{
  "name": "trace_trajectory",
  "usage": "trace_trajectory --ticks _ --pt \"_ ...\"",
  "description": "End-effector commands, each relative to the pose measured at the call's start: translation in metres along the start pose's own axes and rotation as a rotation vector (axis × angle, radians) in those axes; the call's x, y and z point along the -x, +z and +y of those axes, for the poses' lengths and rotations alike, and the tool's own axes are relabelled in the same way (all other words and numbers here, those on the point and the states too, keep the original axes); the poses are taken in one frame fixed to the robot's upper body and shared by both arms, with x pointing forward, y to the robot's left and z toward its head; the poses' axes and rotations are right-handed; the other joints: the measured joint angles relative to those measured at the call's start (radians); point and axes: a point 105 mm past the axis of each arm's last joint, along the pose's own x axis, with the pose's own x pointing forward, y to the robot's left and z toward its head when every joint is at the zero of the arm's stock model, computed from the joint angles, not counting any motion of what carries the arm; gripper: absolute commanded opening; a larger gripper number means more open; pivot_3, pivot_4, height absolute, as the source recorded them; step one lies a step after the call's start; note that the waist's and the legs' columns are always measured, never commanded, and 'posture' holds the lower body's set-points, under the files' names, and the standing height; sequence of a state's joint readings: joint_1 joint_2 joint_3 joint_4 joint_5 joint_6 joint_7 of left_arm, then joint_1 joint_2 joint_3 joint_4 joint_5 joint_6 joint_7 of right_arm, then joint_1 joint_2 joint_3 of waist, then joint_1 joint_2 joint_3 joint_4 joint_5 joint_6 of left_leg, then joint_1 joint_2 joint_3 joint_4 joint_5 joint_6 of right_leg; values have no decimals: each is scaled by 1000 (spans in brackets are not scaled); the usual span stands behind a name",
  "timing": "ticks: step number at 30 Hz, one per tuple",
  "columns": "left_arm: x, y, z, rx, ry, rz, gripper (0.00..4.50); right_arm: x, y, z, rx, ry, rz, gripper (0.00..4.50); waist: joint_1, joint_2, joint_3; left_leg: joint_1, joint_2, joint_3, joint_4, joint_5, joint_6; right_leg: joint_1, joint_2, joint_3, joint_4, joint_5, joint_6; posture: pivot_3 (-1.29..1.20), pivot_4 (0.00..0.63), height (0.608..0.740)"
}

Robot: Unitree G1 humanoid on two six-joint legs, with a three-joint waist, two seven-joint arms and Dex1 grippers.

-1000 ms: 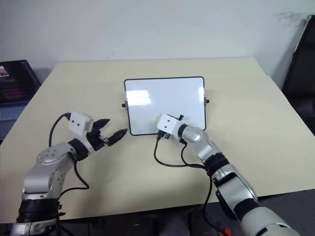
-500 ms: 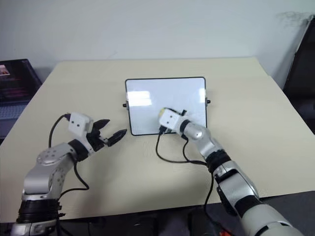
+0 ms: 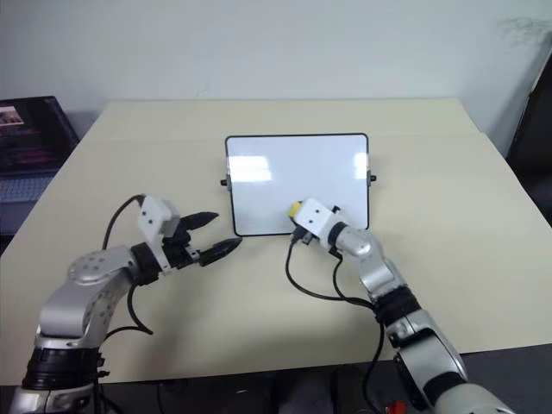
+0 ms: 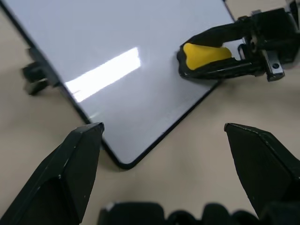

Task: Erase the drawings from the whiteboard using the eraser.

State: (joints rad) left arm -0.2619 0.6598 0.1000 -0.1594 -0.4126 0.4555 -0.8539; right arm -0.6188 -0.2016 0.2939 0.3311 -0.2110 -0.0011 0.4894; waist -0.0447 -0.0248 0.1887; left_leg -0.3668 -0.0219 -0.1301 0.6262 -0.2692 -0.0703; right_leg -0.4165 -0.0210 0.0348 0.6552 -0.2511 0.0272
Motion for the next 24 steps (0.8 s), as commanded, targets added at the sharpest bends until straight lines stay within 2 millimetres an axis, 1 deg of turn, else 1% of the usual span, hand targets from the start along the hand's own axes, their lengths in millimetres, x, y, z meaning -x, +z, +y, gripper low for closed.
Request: trace_trajectory --ticks 1,5,7,9,12,15,17,20,22,24 --pt "-7 19 -18 -88 -155 -9 4500 19 29 -12 -27 -43 -71 1410 1 0 0 -1 0 0 0 0 0 -2 0 0 0 0 0 0 150 740" --pt "-15 22 -34 -152 -300 28 4500 49 28 -27 -97 -127 -33 1410 2 0 0 -7 0 0 0 0 -2 -6 0 0 -1 1 -1 0 150 740" --pt "-20 25 -38 -180 -352 26 4500 68 22 -35 -157 -197 4 1410 6 0 0 -7 0 0 0 0 -2 -6 0 0 -2 0 -1 0 150 740" --pt "-25 28 -39 -211 -389 24 4500 84 13 -38 -224 -254 46 1410 10 0 0 -9 -1 -1 0 -1 -1 -6 0 -2 -4 0 -1 0 150 740" --pt "-31 31 -42 -247 -461 15 4500 117 -13 -51 -396 -474 147 1410 14 1 0 -10 -1 -2 0 -1 -2 -6 0 -3 -5 1 -1 0 150 740" --pt "-38 29 -46 -270 -532 11 4500 146 -32 -62 -490 -644 236 1410 13 1 0 -10 -1 -1 1 0 -2 -6 1 -3 -5 1 -1 0 150 740" --pt "-44 27 -51 -283 -578 8 4500 157 -38 -63 -528 -685 268 1410 12 1 1 -11 -2 0 1 0 -3 -6 1 -3 -5 1 -1 0 150 740" --pt "-57 25 -67 -304 -682 -2 4500 175 -56 -59 -576 -742 382 1410 13 1 1 -11 -3 0 1 -1 -2 -6 1 -3 -5 1 -1 0 150 740" --pt "-65 25 -80 -314 -751 -11 4500 175 -60 -55 -628 -734 397 1410 13 1 1 -11 -3 0 1 -1 -1 -6 2 -3 -5 1 -1 0 150 740" --pt "-68 24 -85 -328 -784 -12 4500 172 -58 -53 -635 -715 395 1410 9 1 1 -10 -3 0 2 -1 -1 -6 2 -3 -4 1 -1 0 150 740"
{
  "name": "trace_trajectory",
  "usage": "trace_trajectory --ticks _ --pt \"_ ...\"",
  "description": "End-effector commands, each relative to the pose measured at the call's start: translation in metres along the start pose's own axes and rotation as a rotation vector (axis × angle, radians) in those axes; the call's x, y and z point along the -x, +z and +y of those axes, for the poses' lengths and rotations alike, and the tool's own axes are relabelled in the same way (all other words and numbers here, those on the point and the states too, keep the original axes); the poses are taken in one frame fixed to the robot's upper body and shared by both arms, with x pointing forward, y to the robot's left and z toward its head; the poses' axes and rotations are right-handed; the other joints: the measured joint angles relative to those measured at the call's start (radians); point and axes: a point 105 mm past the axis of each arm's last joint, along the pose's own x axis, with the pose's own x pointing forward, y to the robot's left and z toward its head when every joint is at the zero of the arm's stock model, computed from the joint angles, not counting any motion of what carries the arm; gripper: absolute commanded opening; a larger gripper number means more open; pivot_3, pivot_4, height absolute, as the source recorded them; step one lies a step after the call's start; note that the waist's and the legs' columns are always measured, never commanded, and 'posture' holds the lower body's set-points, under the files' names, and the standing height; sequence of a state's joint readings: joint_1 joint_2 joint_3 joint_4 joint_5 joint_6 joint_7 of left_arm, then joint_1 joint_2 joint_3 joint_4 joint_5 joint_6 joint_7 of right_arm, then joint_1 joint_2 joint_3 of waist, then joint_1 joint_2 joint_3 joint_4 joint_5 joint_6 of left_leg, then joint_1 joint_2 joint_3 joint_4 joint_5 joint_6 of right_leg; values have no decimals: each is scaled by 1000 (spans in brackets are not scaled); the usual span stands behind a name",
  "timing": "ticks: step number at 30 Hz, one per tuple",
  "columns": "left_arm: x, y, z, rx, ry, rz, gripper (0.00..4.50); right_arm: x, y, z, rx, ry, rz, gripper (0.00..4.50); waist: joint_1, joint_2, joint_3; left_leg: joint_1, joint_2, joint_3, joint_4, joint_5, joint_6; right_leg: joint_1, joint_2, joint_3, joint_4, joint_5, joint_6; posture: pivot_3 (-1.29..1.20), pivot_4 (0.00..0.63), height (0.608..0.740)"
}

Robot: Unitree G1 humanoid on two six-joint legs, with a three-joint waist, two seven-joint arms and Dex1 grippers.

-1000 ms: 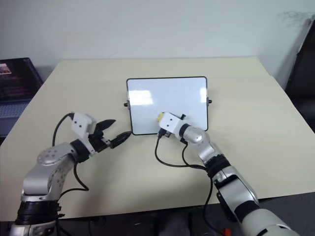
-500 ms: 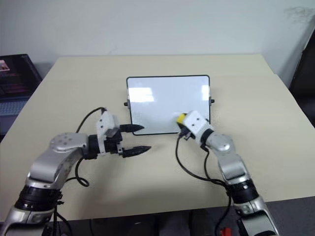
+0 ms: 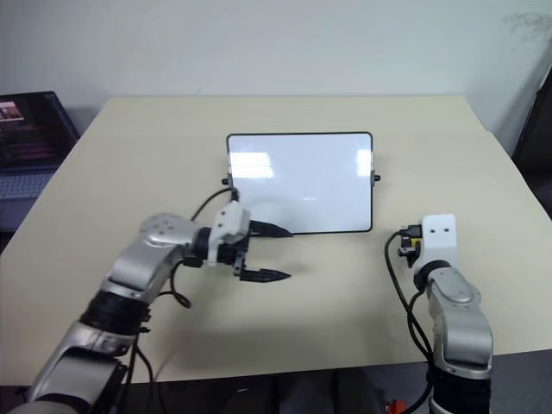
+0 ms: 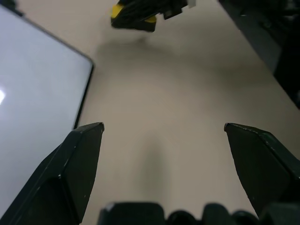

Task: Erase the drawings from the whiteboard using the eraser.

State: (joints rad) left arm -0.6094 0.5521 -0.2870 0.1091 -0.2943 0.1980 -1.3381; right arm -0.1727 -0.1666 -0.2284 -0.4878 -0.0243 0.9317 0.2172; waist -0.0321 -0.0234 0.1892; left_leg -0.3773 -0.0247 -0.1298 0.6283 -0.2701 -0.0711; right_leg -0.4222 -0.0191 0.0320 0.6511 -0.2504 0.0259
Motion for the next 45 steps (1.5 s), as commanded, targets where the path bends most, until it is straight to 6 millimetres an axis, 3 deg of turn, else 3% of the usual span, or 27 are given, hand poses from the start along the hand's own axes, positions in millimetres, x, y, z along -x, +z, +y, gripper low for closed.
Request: trace_trajectory --ticks 1,5,16,25,29,32,35,38,41,45 --pt "-7 9 -2 -70 -60 -1 4500 4 11 2 0 14 -30 1410 -7 0 0 0 0 1 0 0 1 0 0 0 0 0 0 0 150 740" --pt "-18 20 1 -96 -78 -24 4500 3 9 10 8 47 -12 1410 -8 0 0 2 0 3 1 -1 2 0 0 1 4 0 0 0 150 740" --pt "-16 31 20 -93 57 -53 4500 -13 11 1 2 22 -21 1410 -9 0 0 10 0 9 2 -1 3 2 1 6 12 -1 2 0 150 740" --pt "-2 36 23 -69 153 -55 4500 -28 14 5 -15 49 -50 4491 -14 0 0 11 1 12 2 -1 3 2 2 7 13 -1 1 0 150 740" --pt "5 33 21 -27 211 -51 4500 -29 17 3 -34 49 -92 4491 -19 0 0 12 2 12 2 -1 3 2 1 8 13 -1 1 0 150 740" --pt "21 28 24 14 346 -63 4500 -26 31 5 -12 72 -177 4491 -21 0 0 12 2 13 2 -1 3 2 1 9 13 -1 1 0 150 740" --pt "50 21 34 62 557 -83 4500 -17 48 2 45 34 -294 4491 -22 0 0 12 2 13 2 -1 3 2 1 9 14 -1 1 0 150 740" --pt "82 5 39 118 804 -93 4500 -2 54 15 86 113 -410 4491 -21 0 0 12 3 12 2 -1 3 2 0 8 14 -1 1 0 150 740" --pt "100 -11 32 147 1004 -74 4500 10 44 24 98 162 -446 4491 -19 0 -1 13 4 13 2 -1 3 2 -2 9 13 -1 1 0 150 740" --pt "99 -20 14 175 1129 -71 4500 22 29 37 84 255 -445 4491 -10 -1 -1 13 4 13 3 -2 3 3 -3 10 13 0 2 0 150 740"
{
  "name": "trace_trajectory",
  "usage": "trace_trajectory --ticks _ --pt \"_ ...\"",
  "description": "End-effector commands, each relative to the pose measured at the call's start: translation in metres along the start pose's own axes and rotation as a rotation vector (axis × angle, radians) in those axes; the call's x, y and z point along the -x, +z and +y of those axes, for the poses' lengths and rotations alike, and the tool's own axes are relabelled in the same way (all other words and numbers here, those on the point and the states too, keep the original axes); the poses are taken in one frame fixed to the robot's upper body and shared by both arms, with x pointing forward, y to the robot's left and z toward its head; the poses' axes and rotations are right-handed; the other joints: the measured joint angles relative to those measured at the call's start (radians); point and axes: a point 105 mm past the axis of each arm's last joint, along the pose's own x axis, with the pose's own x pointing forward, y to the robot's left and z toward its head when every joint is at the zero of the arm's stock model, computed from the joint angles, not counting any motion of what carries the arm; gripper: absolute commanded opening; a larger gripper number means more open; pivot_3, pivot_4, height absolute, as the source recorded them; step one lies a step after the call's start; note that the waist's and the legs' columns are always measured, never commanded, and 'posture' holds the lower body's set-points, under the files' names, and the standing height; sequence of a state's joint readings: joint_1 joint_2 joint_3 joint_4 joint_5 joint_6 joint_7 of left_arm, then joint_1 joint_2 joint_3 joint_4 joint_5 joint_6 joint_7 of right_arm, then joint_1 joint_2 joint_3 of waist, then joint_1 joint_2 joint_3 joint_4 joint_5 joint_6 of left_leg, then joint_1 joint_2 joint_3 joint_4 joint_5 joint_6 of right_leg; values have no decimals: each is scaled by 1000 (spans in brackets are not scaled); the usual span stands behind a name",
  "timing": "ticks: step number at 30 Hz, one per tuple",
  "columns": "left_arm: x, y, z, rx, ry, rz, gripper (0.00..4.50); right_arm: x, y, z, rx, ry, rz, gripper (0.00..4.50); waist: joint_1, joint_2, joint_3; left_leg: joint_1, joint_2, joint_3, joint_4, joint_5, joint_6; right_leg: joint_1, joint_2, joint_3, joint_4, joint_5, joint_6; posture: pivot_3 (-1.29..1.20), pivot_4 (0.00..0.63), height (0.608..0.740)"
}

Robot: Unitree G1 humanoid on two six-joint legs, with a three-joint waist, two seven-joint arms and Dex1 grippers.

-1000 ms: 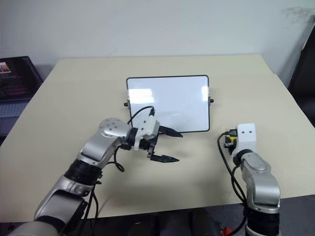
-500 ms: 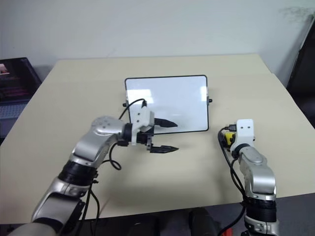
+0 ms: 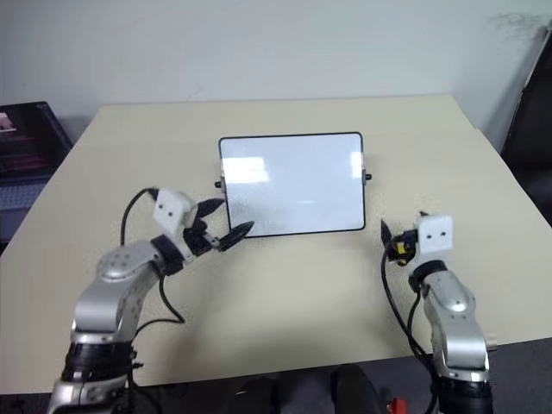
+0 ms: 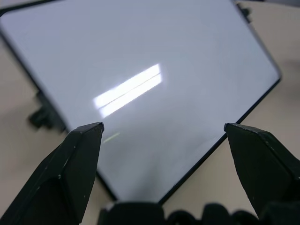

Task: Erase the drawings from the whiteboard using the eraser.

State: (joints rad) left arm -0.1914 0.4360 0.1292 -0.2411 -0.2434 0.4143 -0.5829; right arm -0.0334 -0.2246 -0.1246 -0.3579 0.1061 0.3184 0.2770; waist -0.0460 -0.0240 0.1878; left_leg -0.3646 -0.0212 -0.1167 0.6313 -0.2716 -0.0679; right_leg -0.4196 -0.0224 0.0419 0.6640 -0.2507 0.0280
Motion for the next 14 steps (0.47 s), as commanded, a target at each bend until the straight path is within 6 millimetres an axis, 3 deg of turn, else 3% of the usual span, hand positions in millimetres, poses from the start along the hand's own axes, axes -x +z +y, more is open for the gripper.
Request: trace_trajectory --ticks 1,7,11,14 --pt "8 18 1 -39 119 -73 4500 8 19 11 -2 71 -111 4491 7 0 0 0 0 0 1 0 0 0 0 0 0 0 0 0 150 740" --pt "36 -16 11 7 336 5 4500 42 6 30 -110 146 -68 4491 14 1 -1 5 0 -1 2 0 0 7 2 0 0 -3 4 0 150 740" --pt "50 -28 9 14 423 39 4500 58 -4 24 -118 119 -22 4491 15 1 -2 6 0 -2 5 0 0 10 2 -1 -2 -3 5 0 150 740" --pt "50 -32 -1 18 407 48 4500 56 -9 17 -113 106 -9 4491 15 1 -2 8 0 -2 8 0 0 13 2 -1 -1 -3 6 0 150 740"
